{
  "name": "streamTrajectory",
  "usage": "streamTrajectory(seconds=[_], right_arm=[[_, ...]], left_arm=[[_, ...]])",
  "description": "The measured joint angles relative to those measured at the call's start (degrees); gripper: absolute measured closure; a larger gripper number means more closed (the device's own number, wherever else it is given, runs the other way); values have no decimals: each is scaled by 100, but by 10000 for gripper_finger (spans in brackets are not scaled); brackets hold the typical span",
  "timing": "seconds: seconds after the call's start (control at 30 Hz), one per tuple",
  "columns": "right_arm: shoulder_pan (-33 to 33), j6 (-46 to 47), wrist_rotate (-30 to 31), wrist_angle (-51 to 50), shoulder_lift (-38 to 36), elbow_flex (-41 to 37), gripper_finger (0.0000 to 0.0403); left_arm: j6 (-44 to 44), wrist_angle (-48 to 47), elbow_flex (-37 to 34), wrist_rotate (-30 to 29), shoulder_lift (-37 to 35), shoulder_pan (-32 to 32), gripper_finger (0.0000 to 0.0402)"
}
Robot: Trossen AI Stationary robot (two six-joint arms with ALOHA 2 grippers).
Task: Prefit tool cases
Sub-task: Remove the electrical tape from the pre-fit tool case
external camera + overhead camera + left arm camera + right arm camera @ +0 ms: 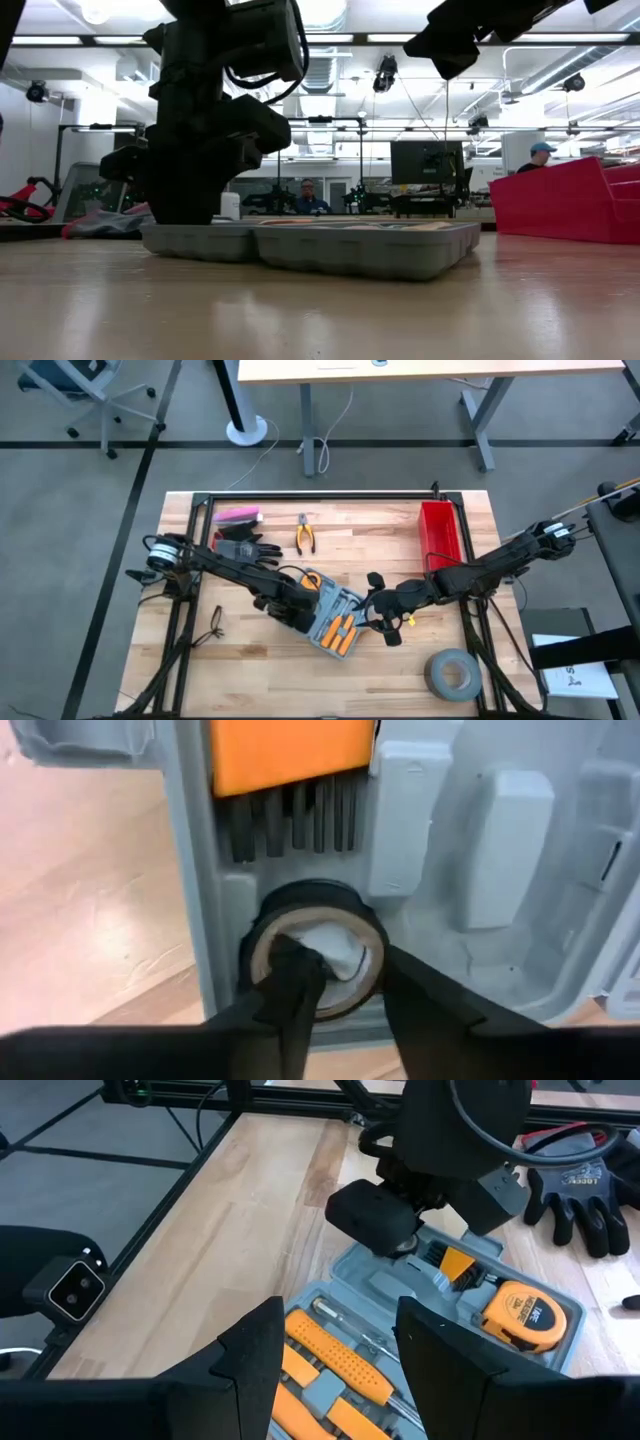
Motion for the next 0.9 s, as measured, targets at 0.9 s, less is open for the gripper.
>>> streamTrajectory(seconds=[0.9], right_arm=[[0,57,0,-18,0,0,231]], left_arm=[[659,-1831,1702,-522,41,60,400]])
